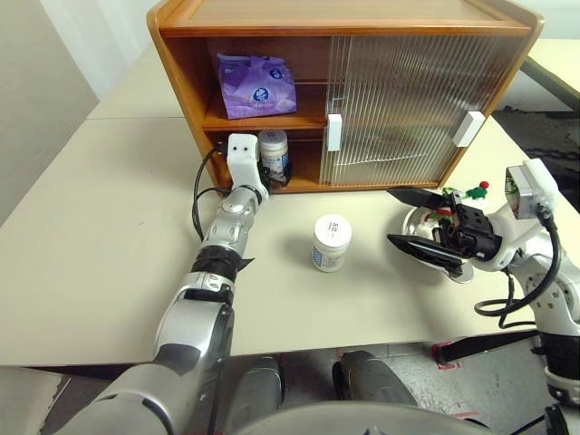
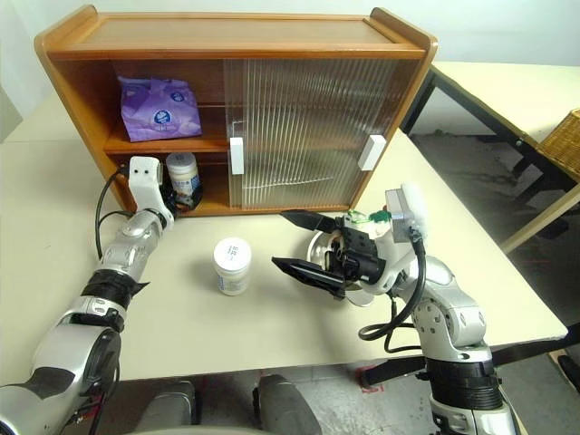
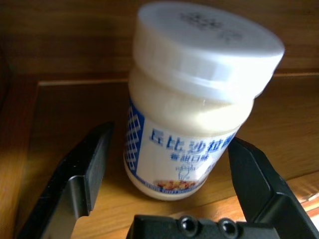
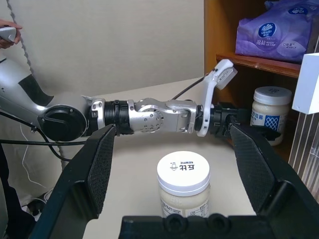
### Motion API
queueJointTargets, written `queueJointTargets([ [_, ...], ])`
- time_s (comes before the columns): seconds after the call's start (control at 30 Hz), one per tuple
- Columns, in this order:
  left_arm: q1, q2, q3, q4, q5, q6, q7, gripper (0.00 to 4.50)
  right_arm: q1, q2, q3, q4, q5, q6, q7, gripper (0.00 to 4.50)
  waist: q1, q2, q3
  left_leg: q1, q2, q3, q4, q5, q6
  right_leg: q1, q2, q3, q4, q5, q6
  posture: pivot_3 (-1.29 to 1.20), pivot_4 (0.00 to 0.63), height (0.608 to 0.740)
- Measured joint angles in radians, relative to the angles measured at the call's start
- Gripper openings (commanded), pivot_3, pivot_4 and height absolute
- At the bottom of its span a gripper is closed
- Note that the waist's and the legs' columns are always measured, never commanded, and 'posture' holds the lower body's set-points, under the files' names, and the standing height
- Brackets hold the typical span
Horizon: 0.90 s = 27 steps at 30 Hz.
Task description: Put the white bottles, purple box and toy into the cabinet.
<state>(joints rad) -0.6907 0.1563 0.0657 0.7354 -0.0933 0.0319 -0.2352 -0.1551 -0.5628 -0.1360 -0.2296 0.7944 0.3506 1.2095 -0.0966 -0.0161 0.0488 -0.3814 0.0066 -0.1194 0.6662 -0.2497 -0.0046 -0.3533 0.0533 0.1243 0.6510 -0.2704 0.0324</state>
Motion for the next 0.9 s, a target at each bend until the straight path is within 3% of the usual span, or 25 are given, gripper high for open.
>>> queueJointTargets([
  [0.23,0.133,0.008,-0.008,-0.198,0.012,0.046,0.005,4.45,-0.001,0.000,0.000,0.010,-0.005,-0.013,0.018,4.50,-0.002,0.000,0.000,0.000,0.000,0.001,0.000,0.000,0.000,0.000,0.000,0.000,0.000,-0.001,-0.001,-0.17,0.045,0.740],
  [0.53,0.247,-0.015,-0.009,-0.453,0.066,0.246,0.162,4.45,-0.001,0.000,0.000,0.017,-0.007,-0.018,0.032,4.50,0.001,0.000,0.000,0.000,-0.001,0.001,0.003,0.001,0.002,0.002,0.000,-0.001,0.000,-0.001,-0.003,-0.16,0.046,0.740],
  [0.63,0.254,-0.014,-0.002,-0.489,0.061,0.264,0.164,3.87,-0.001,0.000,0.000,0.024,-0.008,-0.018,0.034,4.50,0.003,0.000,0.000,0.001,-0.001,0.001,0.003,0.001,0.002,0.002,0.000,0.000,0.000,0.000,-0.005,-0.15,0.047,0.740],
  [0.9,0.250,-0.008,0.013,-0.497,0.067,0.286,0.204,1.10,-0.002,0.000,0.001,0.041,-0.019,-0.022,0.047,4.50,0.009,0.000,0.000,0.001,-0.001,0.001,0.003,0.001,0.002,0.002,0.000,0.000,0.000,0.002,-0.007,-0.15,0.046,0.740],
])
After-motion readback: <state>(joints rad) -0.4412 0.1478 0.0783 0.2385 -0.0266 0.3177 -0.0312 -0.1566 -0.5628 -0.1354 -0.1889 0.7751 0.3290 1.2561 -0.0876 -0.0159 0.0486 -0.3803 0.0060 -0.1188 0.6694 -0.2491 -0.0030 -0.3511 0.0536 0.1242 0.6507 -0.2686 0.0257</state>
